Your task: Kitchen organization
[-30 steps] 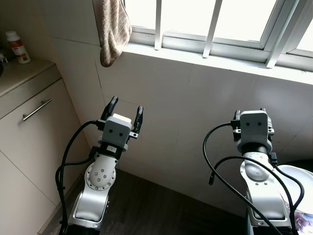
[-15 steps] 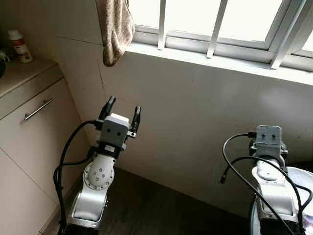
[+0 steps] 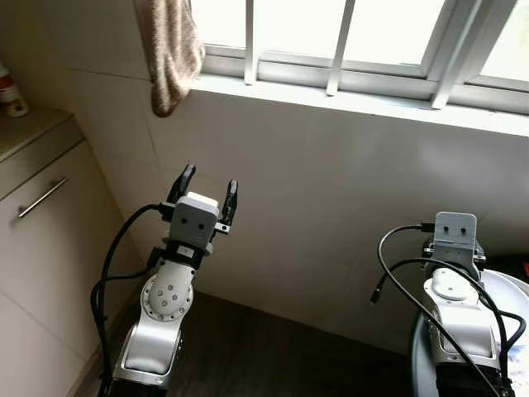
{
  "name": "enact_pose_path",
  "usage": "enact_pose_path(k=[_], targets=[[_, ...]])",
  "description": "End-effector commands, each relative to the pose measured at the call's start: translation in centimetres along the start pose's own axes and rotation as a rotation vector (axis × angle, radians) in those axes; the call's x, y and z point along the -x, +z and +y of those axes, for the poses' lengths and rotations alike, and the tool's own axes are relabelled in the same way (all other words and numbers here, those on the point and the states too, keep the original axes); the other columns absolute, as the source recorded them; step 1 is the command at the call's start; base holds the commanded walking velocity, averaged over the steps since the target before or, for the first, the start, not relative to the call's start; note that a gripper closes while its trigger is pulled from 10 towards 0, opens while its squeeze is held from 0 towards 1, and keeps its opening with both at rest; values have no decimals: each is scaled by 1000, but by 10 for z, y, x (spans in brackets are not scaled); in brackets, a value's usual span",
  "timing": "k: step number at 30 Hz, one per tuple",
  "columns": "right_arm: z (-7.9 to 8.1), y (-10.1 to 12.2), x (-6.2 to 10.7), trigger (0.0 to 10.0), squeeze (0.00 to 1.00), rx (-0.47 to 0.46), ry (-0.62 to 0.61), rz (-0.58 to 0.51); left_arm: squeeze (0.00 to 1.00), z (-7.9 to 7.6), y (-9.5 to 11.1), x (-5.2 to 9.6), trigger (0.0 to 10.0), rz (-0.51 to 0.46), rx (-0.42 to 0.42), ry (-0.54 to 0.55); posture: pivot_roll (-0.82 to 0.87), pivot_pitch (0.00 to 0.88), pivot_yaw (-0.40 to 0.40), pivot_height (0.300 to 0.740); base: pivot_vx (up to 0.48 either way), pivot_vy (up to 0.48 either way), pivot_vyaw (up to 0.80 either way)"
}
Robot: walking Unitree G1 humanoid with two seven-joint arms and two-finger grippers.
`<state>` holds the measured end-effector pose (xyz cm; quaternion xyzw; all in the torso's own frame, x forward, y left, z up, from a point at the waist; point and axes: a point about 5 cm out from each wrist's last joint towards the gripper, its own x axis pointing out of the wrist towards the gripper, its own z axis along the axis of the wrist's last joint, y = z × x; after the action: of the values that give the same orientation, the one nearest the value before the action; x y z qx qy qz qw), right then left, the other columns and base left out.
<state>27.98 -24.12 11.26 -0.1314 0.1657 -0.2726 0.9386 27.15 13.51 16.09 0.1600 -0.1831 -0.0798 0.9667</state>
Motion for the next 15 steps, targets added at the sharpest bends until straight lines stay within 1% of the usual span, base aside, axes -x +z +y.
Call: enact_pose_path(k=[1, 6, 10, 12, 15], targets=[[-1, 5, 0, 10000, 0, 7, -9, -18, 0, -3, -1, 0, 10000, 11, -1, -15, 29, 0, -47, 740, 0, 0, -775], [3, 3, 2, 10000, 0, 33, 7, -16, 0, -3, -2, 0, 10000, 12, -1, -14, 29, 0, -47, 740, 0, 0, -779], [6, 2, 2, 10000, 0, 32, 29, -18, 0, -3, -2, 0, 10000, 12, 0, -13, 29, 0, -47, 740, 0, 0, -777], [11, 7, 4, 10000, 0, 18, 61, -41, 0, -3, -2, 0, 10000, 12, -1, -11, 30, 0, -48, 740, 0, 0, -778], [14, 10, 4, 10000, 0, 17, 76, -60, 0, -2, -2, 0, 10000, 12, -3, -10, 30, 0, -48, 740, 0, 0, -775]])
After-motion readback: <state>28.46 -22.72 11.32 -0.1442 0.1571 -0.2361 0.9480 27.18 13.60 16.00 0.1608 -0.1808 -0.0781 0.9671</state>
